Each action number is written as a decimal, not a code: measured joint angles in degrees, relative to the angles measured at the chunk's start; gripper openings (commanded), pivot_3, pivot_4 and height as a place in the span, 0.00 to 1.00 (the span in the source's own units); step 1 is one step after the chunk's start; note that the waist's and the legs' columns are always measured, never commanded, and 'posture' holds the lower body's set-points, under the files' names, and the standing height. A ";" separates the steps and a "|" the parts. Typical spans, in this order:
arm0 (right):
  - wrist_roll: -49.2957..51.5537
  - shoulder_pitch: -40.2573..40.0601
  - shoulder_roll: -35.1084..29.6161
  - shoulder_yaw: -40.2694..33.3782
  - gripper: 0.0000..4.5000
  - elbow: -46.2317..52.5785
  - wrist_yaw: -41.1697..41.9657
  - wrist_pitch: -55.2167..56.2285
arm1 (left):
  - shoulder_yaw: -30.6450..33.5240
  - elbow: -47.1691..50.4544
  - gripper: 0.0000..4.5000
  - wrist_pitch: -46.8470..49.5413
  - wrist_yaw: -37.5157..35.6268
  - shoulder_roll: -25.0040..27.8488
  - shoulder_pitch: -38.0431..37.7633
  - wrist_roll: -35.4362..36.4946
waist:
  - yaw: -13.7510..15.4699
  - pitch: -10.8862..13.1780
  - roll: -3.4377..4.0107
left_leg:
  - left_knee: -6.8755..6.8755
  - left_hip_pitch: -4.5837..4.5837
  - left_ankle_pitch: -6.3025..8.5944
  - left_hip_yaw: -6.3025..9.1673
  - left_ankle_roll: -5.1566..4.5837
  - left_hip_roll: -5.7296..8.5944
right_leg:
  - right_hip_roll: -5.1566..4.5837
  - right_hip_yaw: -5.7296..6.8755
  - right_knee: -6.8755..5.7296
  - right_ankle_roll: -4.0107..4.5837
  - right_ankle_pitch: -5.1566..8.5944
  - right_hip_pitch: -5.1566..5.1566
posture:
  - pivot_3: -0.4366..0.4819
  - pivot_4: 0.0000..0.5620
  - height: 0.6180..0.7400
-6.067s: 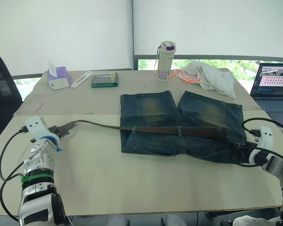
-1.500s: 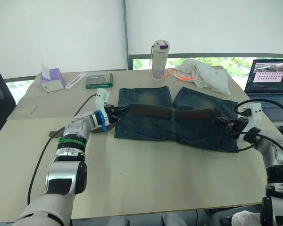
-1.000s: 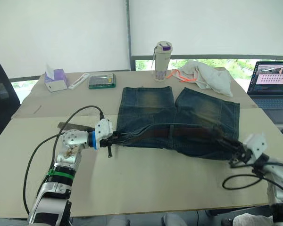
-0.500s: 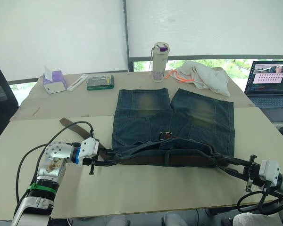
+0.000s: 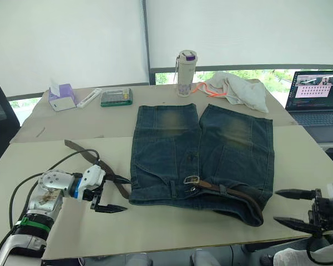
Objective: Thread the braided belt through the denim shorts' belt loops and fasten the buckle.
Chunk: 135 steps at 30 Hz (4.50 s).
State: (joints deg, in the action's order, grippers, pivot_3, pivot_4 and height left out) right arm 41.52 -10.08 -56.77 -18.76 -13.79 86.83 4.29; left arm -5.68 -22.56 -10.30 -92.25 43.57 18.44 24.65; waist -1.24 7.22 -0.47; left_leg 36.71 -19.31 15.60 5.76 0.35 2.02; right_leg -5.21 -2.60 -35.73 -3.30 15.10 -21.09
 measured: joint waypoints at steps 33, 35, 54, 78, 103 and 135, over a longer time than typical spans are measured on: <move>-9.63 0.08 7.79 10.89 0.99 20.99 -12.88 -20.68 | 20.45 20.00 1.00 33.07 31.76 -5.69 -6.18 14.96 | 0.76 0.18 -0.27 | 0.00 -0.05 0.08 0.32 0.08 0.06 | -0.11 0.07 0.12 -0.06 0.03 -0.05 | 0.48 0.27 1.00; -9.19 0.13 7.84 10.38 0.99 20.86 -12.71 -20.75 | 20.06 20.71 1.00 33.34 31.29 -5.64 -6.61 14.96 | 0.80 0.18 -0.28 | 0.00 -0.06 0.08 0.33 0.09 0.06 | -0.12 0.07 0.14 -0.05 0.03 -0.03 | 0.48 0.27 1.00; -26.93 13.61 1.60 9.97 0.73 -1.32 -15.12 -7.26 | 10.28 29.65 1.00 31.40 24.79 -3.58 -8.59 8.27 | 0.36 0.23 -0.11 | -0.10 -0.07 0.09 0.00 0.10 0.02 | -0.05 0.12 0.36 -0.01 0.00 0.00 | 0.48 0.27 1.00; -48.62 50.87 13.50 24.24 0.01 -38.59 -34.32 7.88 | 9.68 20.19 1.00 20.57 22.03 -5.92 -7.86 3.66 | -1.18 0.25 -0.30 | -0.13 0.00 0.07 0.09 0.14 -0.03 | -0.01 0.08 0.54 0.12 -0.18 0.05 | 0.48 0.27 1.00; -17.51 21.49 7.77 3.43 1.00 11.68 -19.61 -26.81 | 19.16 20.25 1.00 23.11 34.52 -7.77 -12.81 4.65 | 0.24 0.30 0.01 | -0.34 -0.04 0.07 0.30 0.13 -0.05 | -0.04 0.04 0.57 0.07 -0.18 -0.07 | 0.48 0.27 1.00; 2.77 23.29 14.79 9.44 1.00 34.36 -25.79 -41.22 | 27.24 9.18 1.00 55.15 111.61 -30.53 16.86 -13.17 | 1.94 0.48 -0.73 | -0.21 -0.43 -0.15 0.27 0.50 0.15 | -0.07 0.24 0.62 -0.10 -0.34 -0.24 | 0.48 0.27 1.00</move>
State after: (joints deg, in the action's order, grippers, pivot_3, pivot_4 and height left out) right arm 44.29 13.22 -41.98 -9.32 20.58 61.04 -36.93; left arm 21.56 -13.38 44.86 19.37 13.04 35.31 11.48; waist 0.70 7.70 -1.20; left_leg 36.51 -19.74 15.45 6.03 0.86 2.17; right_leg -5.28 -2.36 -35.10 -3.40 14.76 -21.33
